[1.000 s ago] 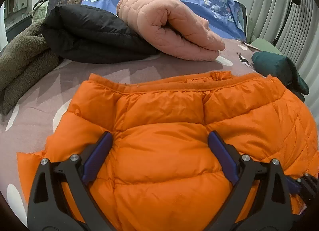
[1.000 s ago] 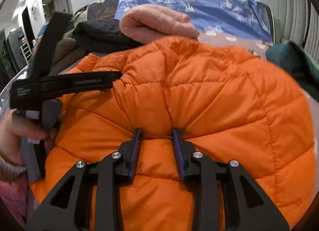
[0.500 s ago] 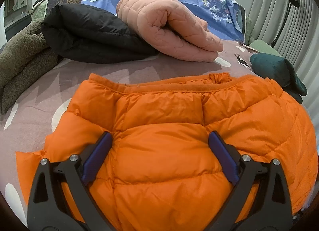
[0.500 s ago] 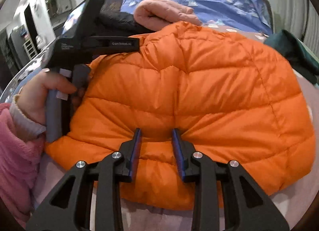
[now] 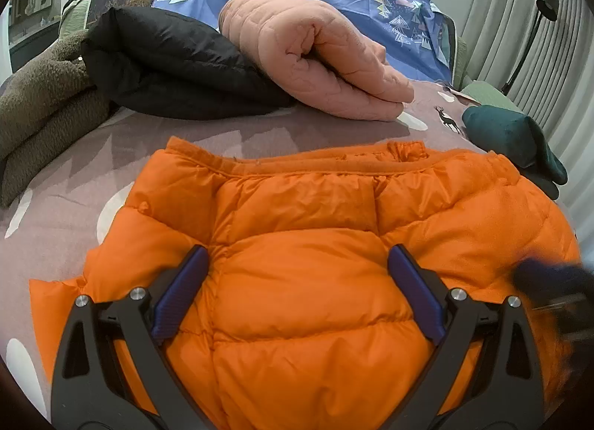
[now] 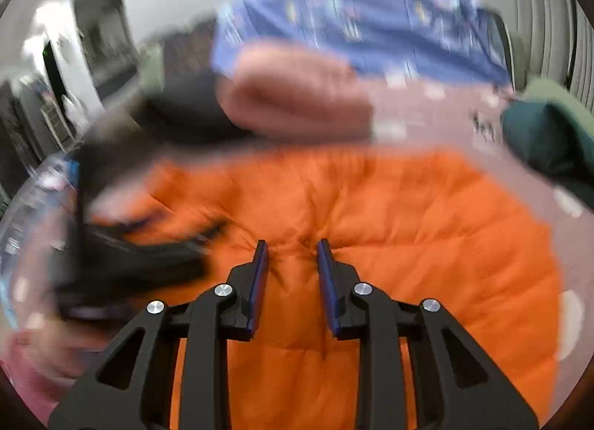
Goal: Fold large clothes
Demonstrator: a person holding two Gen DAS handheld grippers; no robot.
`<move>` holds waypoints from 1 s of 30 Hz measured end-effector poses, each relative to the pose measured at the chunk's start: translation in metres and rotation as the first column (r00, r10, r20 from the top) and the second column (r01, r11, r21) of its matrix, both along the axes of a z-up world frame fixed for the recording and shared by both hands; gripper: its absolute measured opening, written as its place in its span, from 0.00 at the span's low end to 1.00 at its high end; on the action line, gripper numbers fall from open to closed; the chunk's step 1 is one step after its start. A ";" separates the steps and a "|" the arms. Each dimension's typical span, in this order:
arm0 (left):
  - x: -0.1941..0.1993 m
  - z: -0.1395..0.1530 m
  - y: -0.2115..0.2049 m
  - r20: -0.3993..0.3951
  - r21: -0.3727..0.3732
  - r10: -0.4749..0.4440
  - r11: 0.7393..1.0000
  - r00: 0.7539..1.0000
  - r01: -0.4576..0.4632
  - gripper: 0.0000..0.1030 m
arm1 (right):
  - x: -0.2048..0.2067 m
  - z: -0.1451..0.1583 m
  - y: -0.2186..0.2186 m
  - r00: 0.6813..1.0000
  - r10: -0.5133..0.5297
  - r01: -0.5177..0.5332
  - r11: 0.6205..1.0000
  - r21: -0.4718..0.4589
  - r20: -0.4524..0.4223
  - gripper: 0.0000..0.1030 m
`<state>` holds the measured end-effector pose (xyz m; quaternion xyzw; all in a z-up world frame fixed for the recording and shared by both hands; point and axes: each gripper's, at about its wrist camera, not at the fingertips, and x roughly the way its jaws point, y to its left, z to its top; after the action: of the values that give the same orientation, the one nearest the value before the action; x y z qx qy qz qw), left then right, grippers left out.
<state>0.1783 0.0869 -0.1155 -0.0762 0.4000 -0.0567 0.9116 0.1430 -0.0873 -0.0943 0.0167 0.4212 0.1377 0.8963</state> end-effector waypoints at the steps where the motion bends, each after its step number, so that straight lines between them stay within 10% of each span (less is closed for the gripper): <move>1: 0.001 0.000 0.001 -0.006 -0.009 0.002 1.000 1.000 -0.002 0.96 | 0.001 -0.007 0.001 1.000 -0.002 0.002 1.000 -0.006 0.029 0.26; 6: 0.001 -0.001 0.000 -0.016 -0.004 -0.003 1.000 1.000 0.003 0.96 | -0.002 -0.005 0.012 0.998 0.007 -0.001 0.996 -0.091 0.064 0.28; 15: -0.005 0.004 0.002 0.018 -0.022 0.003 1.000 1.000 -0.002 0.96 | 0.006 0.051 -0.011 0.990 -0.043 0.037 0.998 0.047 0.134 0.27; 21: -0.006 0.007 0.007 0.023 -0.066 0.010 0.998 1.000 -0.008 0.96 | 0.040 -0.010 -0.025 0.997 -0.078 0.078 0.988 0.131 -0.007 0.26; 30: -0.006 0.007 0.006 0.022 -0.051 0.012 0.999 1.000 -0.011 0.96 | 0.037 -0.013 -0.017 0.997 -0.074 0.073 0.993 0.090 0.007 0.28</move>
<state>0.1726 0.0927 -0.1089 -0.1011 0.3877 -0.0625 0.9141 0.1802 -0.1046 -0.1073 0.0717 0.4088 0.1236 0.9014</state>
